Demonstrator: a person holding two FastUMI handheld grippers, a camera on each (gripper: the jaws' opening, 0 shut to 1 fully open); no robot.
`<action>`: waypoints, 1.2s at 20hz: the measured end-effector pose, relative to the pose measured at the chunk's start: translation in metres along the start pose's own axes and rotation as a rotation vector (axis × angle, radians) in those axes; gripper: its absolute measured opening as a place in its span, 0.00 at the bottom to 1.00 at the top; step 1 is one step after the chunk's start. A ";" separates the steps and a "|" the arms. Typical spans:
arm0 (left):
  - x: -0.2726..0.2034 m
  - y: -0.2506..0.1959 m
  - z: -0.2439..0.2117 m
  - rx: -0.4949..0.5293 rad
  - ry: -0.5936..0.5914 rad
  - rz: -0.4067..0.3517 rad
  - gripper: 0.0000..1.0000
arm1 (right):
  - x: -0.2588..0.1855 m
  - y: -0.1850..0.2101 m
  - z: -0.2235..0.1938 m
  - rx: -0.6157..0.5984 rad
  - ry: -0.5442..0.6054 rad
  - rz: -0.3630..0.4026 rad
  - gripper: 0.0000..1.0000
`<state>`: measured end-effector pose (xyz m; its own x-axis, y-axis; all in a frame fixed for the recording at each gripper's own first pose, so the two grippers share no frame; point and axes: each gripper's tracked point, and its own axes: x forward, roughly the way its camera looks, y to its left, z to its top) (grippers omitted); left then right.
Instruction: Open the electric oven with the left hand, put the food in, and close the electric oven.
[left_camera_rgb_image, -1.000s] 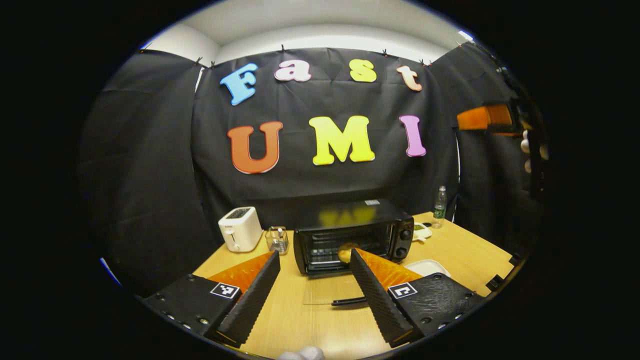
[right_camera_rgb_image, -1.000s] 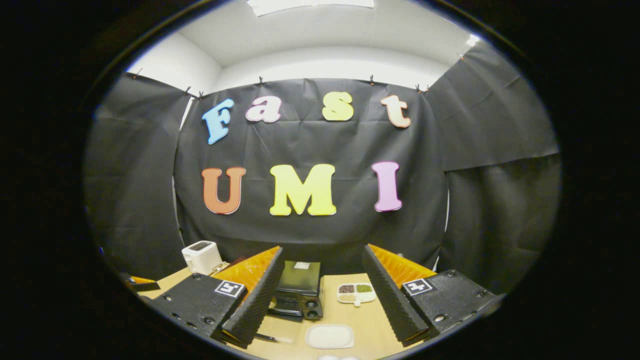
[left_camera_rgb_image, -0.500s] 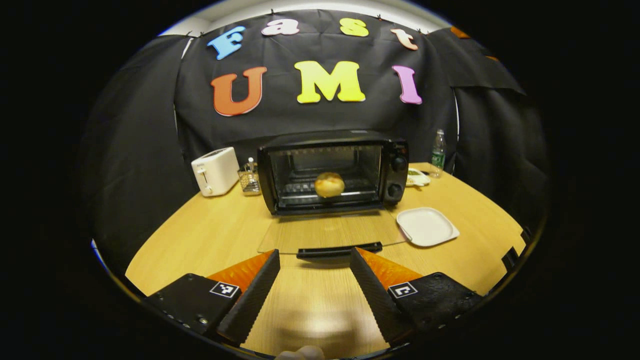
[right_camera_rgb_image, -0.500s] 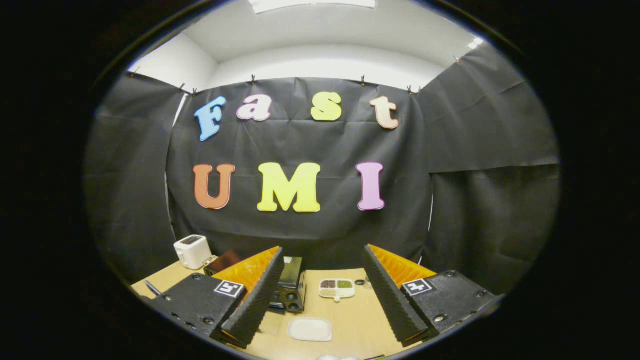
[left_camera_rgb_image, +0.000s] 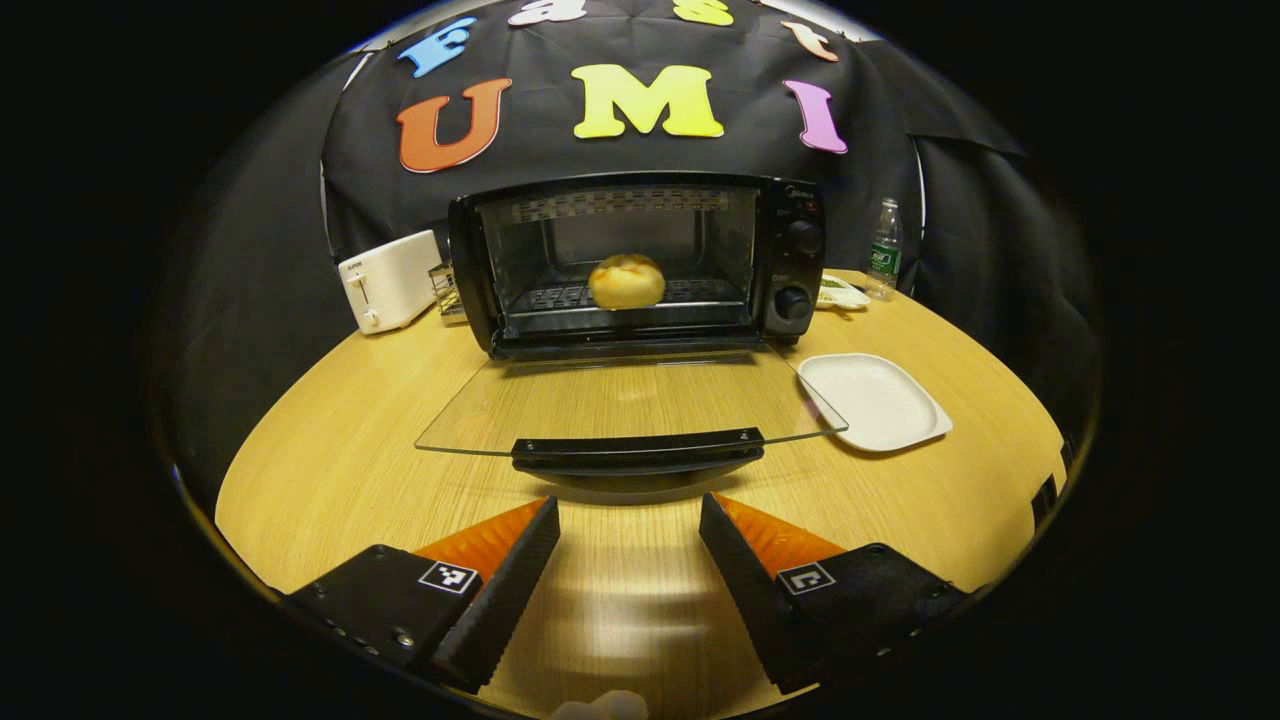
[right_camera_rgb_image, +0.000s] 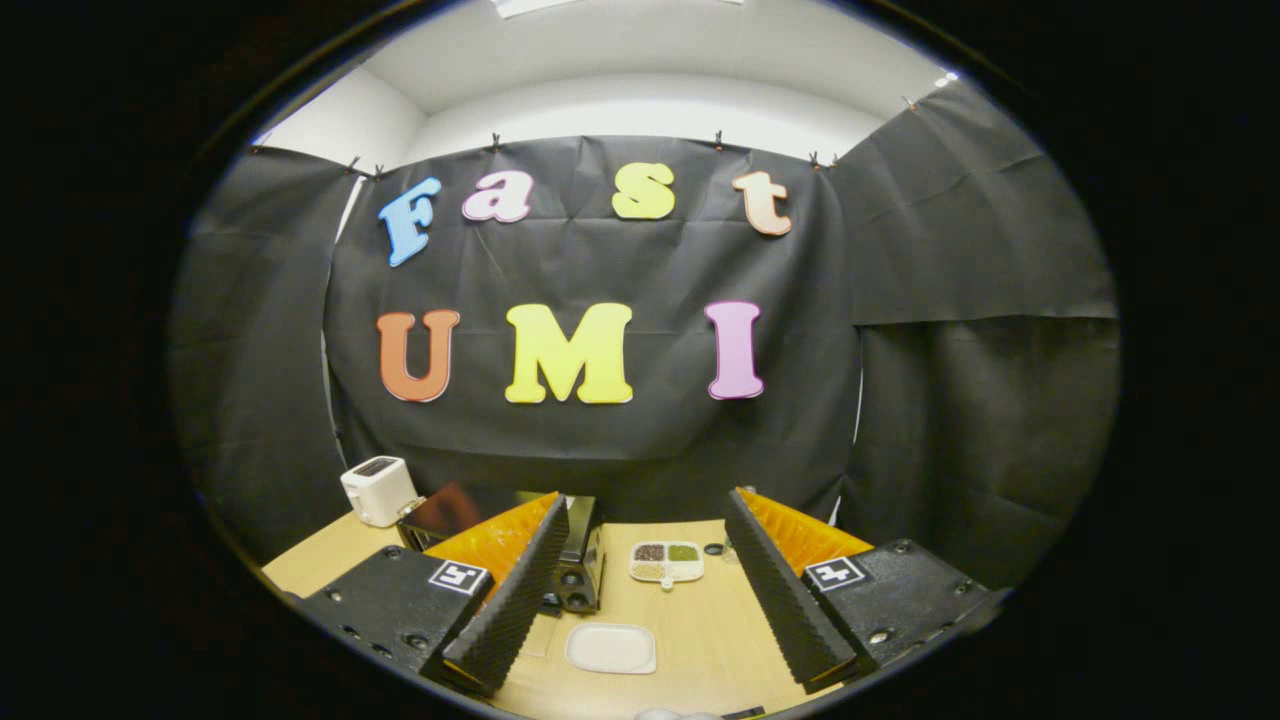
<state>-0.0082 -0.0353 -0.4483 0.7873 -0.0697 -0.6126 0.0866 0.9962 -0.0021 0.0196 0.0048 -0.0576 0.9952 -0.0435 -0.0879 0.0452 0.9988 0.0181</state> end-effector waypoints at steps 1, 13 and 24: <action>0.004 -0.001 0.000 -0.003 0.005 -0.005 0.93 | 0.002 -0.001 -0.001 0.004 0.002 0.001 0.96; 0.019 0.002 0.008 0.004 0.012 -0.007 0.94 | 0.011 -0.012 -0.009 0.023 0.029 0.002 1.00; 0.001 0.008 0.080 0.011 -0.077 -0.010 0.94 | 0.015 -0.014 -0.014 0.090 0.035 0.014 1.00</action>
<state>0.0422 -0.0314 -0.3859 0.8308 -0.0840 -0.5502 0.1009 0.9949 0.0006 0.0330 -0.0097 -0.0734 0.9922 -0.0270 -0.1221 0.0404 0.9933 0.1085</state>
